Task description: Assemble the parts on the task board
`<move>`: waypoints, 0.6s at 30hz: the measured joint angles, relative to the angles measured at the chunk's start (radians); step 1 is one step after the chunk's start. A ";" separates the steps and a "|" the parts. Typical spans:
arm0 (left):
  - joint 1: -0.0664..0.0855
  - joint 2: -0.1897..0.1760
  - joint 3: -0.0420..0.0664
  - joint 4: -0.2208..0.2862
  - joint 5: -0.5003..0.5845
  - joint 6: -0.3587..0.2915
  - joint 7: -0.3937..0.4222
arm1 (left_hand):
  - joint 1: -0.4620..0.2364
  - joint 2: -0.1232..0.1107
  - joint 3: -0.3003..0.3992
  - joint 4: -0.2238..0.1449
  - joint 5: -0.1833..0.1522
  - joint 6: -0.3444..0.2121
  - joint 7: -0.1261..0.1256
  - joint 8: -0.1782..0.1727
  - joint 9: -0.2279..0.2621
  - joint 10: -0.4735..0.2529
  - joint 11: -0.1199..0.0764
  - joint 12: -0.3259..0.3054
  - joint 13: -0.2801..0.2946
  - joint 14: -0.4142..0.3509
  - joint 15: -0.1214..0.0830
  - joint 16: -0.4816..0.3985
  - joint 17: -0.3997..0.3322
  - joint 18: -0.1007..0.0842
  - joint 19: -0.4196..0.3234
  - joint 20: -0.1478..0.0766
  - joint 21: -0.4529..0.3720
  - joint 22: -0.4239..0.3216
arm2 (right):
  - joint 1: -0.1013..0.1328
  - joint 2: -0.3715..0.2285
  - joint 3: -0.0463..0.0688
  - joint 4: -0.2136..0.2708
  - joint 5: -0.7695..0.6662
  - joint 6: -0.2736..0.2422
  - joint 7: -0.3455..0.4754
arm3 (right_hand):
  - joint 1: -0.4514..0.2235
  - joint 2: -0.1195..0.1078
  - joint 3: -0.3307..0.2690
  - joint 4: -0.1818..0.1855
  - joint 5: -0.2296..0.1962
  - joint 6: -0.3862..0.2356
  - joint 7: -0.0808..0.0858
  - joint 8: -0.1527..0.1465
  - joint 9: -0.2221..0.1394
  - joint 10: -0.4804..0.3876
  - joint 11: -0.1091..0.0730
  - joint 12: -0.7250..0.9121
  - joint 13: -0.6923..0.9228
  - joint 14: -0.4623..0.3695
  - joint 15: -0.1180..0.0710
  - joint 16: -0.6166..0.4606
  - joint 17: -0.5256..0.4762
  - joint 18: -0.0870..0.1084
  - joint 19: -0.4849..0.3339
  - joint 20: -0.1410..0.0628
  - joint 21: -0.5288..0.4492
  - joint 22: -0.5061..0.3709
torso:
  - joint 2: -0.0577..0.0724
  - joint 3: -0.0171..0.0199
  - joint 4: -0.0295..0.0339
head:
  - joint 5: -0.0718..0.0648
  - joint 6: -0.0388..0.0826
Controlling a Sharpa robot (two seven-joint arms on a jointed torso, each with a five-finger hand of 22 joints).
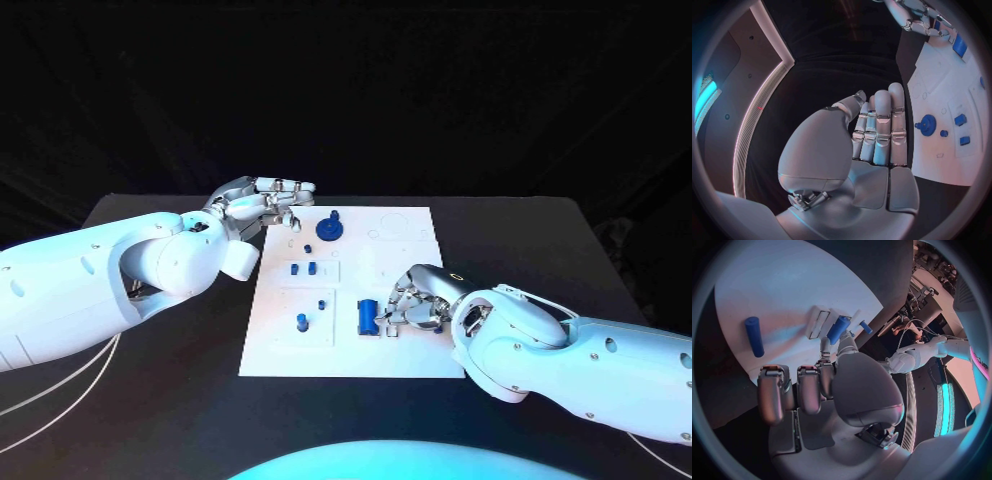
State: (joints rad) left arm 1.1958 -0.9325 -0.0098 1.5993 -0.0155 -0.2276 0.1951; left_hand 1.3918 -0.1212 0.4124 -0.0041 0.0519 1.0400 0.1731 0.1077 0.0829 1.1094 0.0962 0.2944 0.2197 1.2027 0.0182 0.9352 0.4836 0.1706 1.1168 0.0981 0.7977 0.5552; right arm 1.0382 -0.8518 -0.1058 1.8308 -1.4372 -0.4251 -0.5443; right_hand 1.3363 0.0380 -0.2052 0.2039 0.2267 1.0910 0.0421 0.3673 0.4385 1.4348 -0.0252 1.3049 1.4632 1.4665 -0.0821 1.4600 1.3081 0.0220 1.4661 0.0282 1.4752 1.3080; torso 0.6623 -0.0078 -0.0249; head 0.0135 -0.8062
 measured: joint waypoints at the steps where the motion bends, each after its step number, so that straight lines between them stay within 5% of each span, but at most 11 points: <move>1: 0.000 0.000 0.000 0.000 0.000 0.000 0.000 | 0.000 0.000 0.000 0.000 0.000 0.000 0.000 0.000 0.000 0.000 0.000 0.000 0.000 0.000 0.000 0.000 0.000 0.000 0.000 0.000 0.000 0.000 | 0.002 -0.011 0.000 0.009 0.000 -0.007 0.002 | 0.001 0.001 0.000 0.000 0.008 -0.009 0.001 0.000 -0.001 0.000 0.000 -0.008 0.014 0.000 0.000 0.000 0.000 0.000 0.000 0.000 -0.003 0.000 | 0.000 0.0000 -0.0006 | -0.001 0.001; 9: -0.001 0.001 -0.001 -0.002 0.000 0.000 0.000 | 0.000 0.000 0.000 0.000 0.000 0.000 0.000 0.000 0.000 0.000 0.000 0.000 0.000 0.000 0.000 0.000 0.000 0.000 0.000 0.000 0.000 0.000 | 0.044 -0.114 0.002 0.053 0.002 -0.029 0.020 | 0.029 0.005 0.001 -0.007 0.067 -0.034 0.015 -0.031 -0.016 -0.010 0.009 -0.028 0.034 0.000 0.000 0.000 0.000 0.000 0.000 0.000 -0.007 0.000 | -0.004 0.0001 -0.0068 | -0.014 0.005; 18: -0.001 0.000 -0.002 0.000 0.000 0.001 0.000 | 0.000 0.000 0.000 0.000 0.000 0.000 0.000 0.000 0.000 0.000 0.000 0.000 0.000 0.000 0.000 0.000 -0.001 0.000 0.000 0.000 0.000 0.000 | 0.048 -0.211 -0.001 0.061 -0.038 -0.005 0.020 | 0.032 0.008 -0.007 -0.004 0.087 -0.030 0.011 -0.031 -0.014 -0.013 0.013 -0.029 0.041 0.000 0.000 0.000 0.000 0.000 0.000 0.000 -0.007 0.000 | -0.007 -0.0007 -0.0171 | -0.027 0.006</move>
State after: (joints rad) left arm 1.1952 -0.9326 -0.0115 1.5988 -0.0156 -0.2270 0.1947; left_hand 1.3918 -0.1212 0.4124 -0.0041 0.0519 1.0400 0.1731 0.1077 0.0830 1.1095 0.0961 0.2944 0.2198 1.2027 0.0182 0.9353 0.4826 0.1706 1.1168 0.0981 0.7977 0.5553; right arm 1.0858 -1.0631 -0.1072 1.8921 -1.4749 -0.4297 -0.5247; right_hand 1.3680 0.0455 -0.2123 0.2001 0.3135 1.0609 0.0534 0.3362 0.4243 1.4217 -0.0123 1.2763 1.5043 1.4666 -0.0817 1.4600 1.3079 0.0220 1.4661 0.0283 1.4686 1.3077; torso 0.6550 -0.0084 -0.0420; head -0.0132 -0.8005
